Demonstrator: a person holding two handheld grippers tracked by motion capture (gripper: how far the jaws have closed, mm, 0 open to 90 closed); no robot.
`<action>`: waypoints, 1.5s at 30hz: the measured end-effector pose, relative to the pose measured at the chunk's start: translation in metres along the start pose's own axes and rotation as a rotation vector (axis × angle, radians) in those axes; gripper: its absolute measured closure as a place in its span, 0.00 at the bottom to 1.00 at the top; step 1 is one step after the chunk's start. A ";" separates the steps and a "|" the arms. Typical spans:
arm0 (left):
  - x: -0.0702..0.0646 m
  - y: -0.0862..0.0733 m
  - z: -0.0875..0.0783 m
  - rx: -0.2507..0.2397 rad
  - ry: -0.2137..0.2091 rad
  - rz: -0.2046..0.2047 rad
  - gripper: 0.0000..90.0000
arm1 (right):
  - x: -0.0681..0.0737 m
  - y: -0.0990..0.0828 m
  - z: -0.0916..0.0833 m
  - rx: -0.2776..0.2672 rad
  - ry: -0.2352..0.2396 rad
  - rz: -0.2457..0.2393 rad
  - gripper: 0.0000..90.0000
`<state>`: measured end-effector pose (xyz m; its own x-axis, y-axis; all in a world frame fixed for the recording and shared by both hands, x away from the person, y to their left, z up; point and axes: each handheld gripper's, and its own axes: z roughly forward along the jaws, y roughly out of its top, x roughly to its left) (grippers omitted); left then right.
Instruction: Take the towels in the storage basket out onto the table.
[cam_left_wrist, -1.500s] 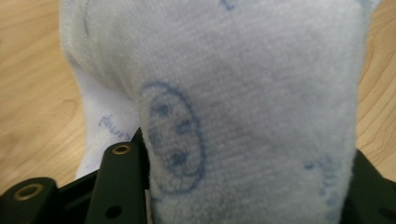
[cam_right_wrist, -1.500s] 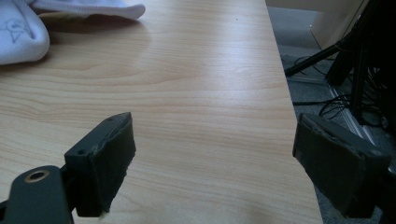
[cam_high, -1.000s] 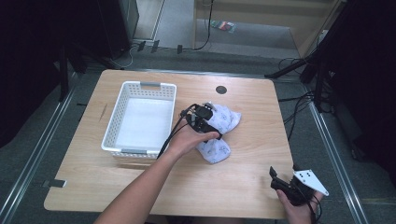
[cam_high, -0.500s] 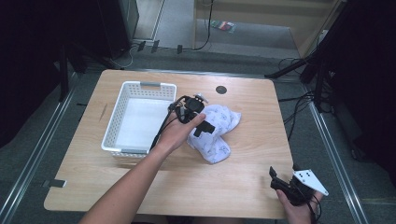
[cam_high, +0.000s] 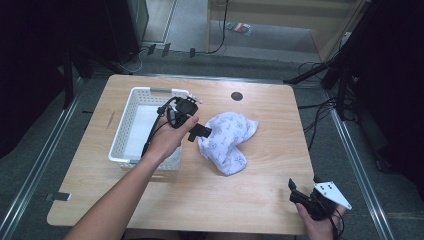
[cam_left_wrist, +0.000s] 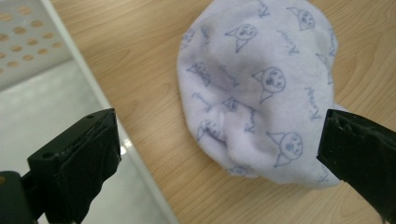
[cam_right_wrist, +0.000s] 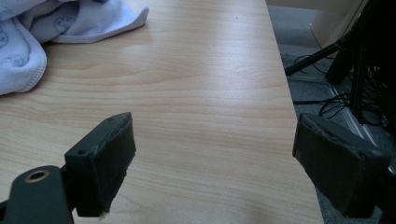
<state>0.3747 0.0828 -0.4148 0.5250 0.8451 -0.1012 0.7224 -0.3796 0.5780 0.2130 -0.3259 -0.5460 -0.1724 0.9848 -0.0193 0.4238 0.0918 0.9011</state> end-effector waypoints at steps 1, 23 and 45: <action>0.003 -0.002 -0.002 0.004 0.007 0.000 0.00 | 0.000 0.000 0.000 0.000 0.000 0.000 0.15; 0.055 -0.053 -0.043 -0.051 0.077 -0.066 0.00 | 0.000 0.000 0.001 0.005 -0.005 0.001 0.15; 0.102 -0.119 -0.086 -0.125 0.118 -0.167 0.00 | 0.000 0.000 0.001 0.012 -0.010 0.005 0.15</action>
<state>0.3036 0.2471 -0.4244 0.3417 0.9330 -0.1124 0.7297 -0.1881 0.6574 0.2141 -0.3254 -0.5461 -0.1619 0.9866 -0.0193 0.4352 0.0889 0.8959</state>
